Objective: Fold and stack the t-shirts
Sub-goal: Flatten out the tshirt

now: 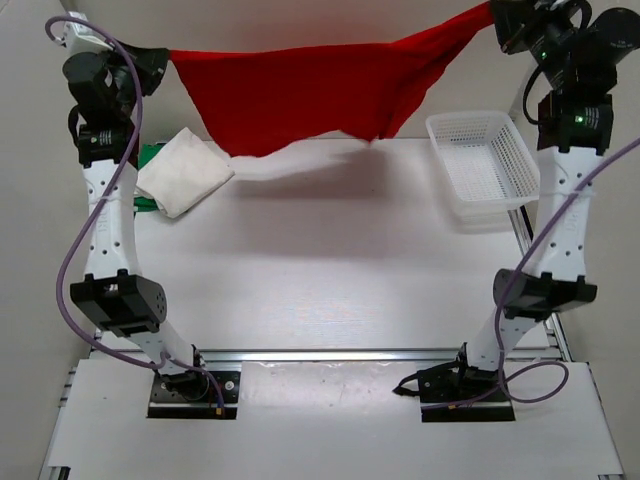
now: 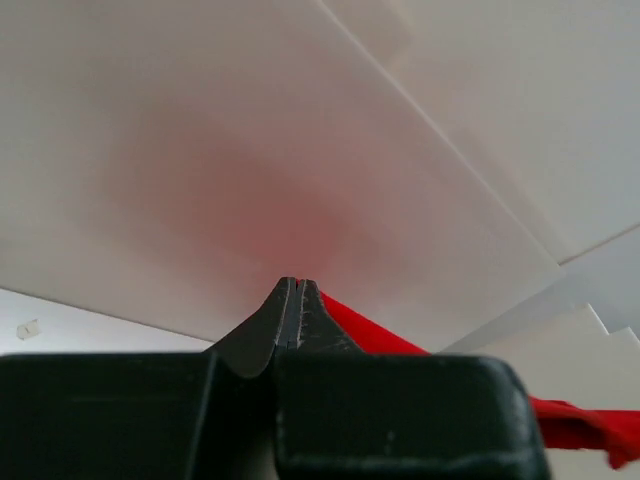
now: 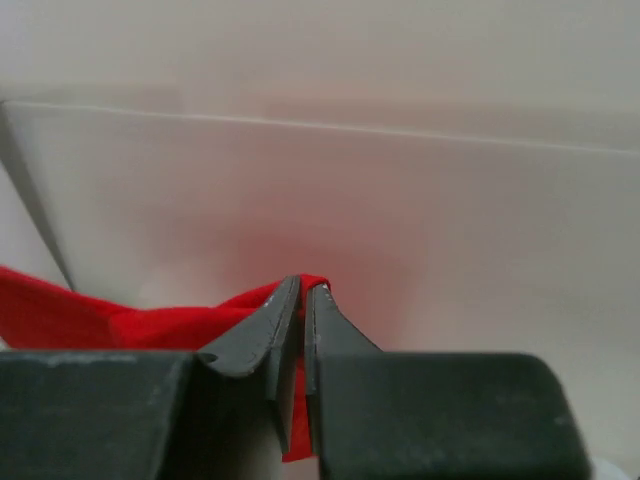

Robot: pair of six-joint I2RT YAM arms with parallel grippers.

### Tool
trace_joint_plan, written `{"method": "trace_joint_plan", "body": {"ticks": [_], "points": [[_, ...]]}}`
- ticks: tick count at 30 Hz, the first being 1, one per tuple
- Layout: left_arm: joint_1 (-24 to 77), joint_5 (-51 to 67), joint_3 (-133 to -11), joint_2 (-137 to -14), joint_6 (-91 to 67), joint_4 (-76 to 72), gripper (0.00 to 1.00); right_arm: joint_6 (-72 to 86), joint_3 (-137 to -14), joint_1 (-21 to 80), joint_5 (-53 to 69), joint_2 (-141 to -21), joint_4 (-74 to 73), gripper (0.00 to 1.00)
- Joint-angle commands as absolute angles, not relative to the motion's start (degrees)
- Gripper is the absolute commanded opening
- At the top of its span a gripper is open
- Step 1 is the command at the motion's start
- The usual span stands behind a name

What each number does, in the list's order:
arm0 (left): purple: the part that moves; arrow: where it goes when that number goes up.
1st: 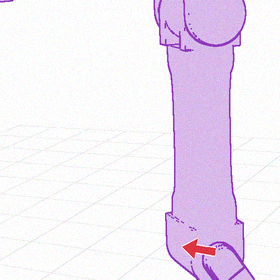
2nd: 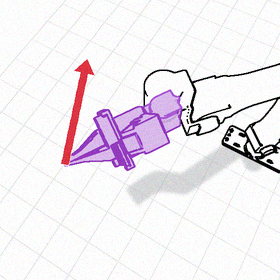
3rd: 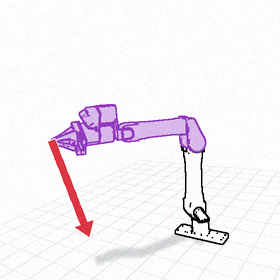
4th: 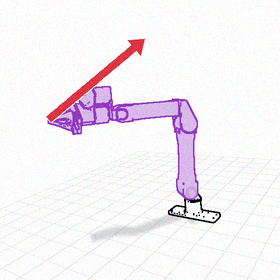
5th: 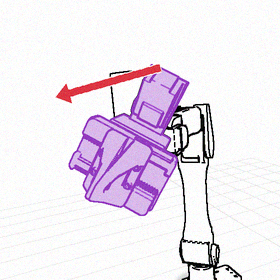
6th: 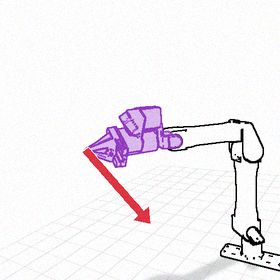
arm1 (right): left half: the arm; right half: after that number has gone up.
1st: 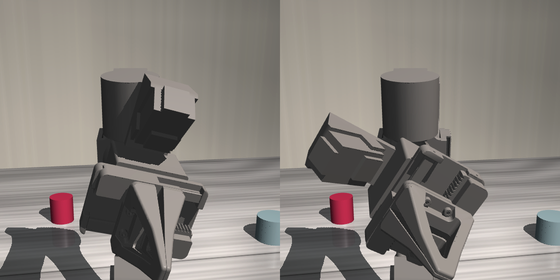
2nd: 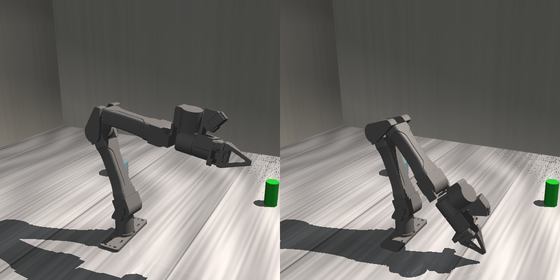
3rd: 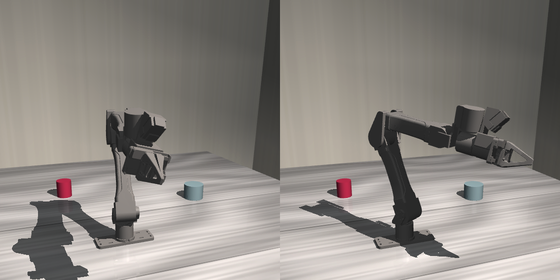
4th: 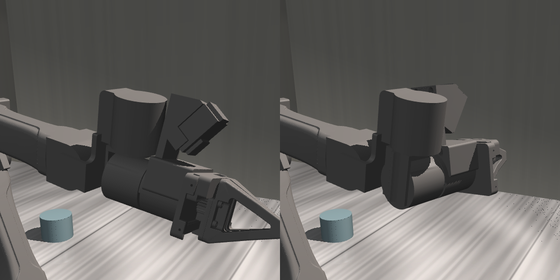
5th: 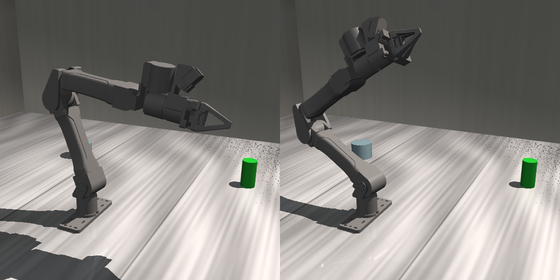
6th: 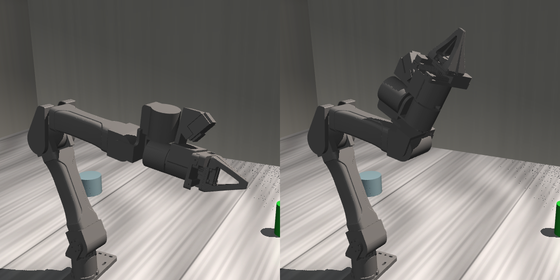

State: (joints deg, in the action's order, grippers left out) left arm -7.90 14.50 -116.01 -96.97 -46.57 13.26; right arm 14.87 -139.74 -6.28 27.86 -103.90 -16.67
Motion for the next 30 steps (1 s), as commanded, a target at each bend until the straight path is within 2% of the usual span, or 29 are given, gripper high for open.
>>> {"method": "trace_joint_plan", "body": {"ticks": [1,3,5,9,11,16,22,26,30], "points": [[-9.3,15.3,-108.8,-94.5,-47.0,11.8,0.0,8.8,-133.9,-4.1,31.5,-99.9,-15.8,0.0],[-9.8,14.3,-101.9,-91.6,-46.8,9.3,0.0,3.4,-124.8,-1.5,27.4,-96.6,-17.7,0.0],[-10.1,13.1,-92.8,-85.6,-46.8,5.6,0.0,-1.1,-106.9,-0.4,26.7,-91.8,-15.6,0.0],[-10.7,9.1,-66.3,-72.5,-43.7,1.2,0.0,-4.4,-79.4,6.1,17.2,-78.3,-15.0,0.0],[-10.7,7.9,-54.5,-66.7,-43.1,-1.6,0.0,-3.2,-69.1,8.2,12.4,-71.8,-15.8,0.0],[-13.4,13.0,-31.0,-59.1,-43.9,-1.8,0.0,9.1,-46.5,8.2,14.2,-59.3,-20.3,0.0],[-19.1,20.6,-21.9,-53.5,-38.6,5.9,0.0,18.4,-33.3,7.1,16.2,-46.0,-33.7,0.0],[-19.2,23.1,-21.1,-46.5,-33.8,16.1,0.0,21.5,-35.2,7.7,17.3,-34.7,-45.8,0.0],[-14.3,20.8,-23.6,-40.9,-30.9,24.3,0.0,25.8,-38.1,14.9,13.2,-28.8,-53.7,0.0]]}}
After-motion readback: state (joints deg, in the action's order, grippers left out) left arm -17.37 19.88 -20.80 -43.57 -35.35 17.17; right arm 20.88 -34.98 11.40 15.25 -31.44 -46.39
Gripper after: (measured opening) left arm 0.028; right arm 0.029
